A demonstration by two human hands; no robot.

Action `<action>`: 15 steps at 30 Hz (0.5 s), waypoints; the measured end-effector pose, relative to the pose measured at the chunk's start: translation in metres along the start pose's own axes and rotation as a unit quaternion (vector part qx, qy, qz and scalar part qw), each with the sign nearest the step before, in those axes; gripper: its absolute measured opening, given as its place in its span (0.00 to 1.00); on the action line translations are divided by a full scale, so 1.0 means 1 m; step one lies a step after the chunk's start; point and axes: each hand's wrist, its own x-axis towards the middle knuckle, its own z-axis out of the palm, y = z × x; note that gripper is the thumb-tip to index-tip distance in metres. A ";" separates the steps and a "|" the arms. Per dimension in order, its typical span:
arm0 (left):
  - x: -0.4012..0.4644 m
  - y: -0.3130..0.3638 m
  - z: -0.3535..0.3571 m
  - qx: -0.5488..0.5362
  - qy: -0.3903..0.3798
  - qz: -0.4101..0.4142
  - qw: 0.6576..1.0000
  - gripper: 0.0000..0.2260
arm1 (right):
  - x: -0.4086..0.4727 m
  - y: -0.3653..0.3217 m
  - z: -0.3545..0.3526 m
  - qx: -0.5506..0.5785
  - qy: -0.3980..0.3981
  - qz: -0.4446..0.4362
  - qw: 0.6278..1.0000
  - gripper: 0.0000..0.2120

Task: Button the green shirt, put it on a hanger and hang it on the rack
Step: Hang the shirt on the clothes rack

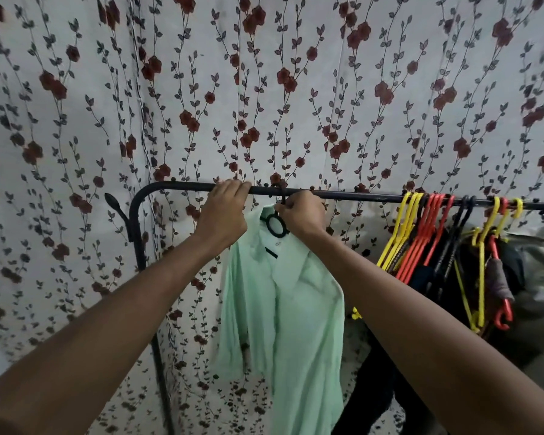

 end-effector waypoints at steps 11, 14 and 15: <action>-0.007 0.003 -0.002 0.017 -0.016 0.005 1.000 0.34 | -0.007 0.007 -0.013 0.006 -0.040 -0.039 0.998 0.12; -0.011 0.005 -0.005 0.015 -0.031 -0.001 0.999 0.34 | -0.010 0.014 -0.019 0.004 -0.034 -0.048 0.998 0.09; -0.013 0.007 -0.009 0.011 -0.038 -0.006 0.999 0.33 | -0.013 0.015 -0.024 0.002 -0.034 -0.050 0.998 0.09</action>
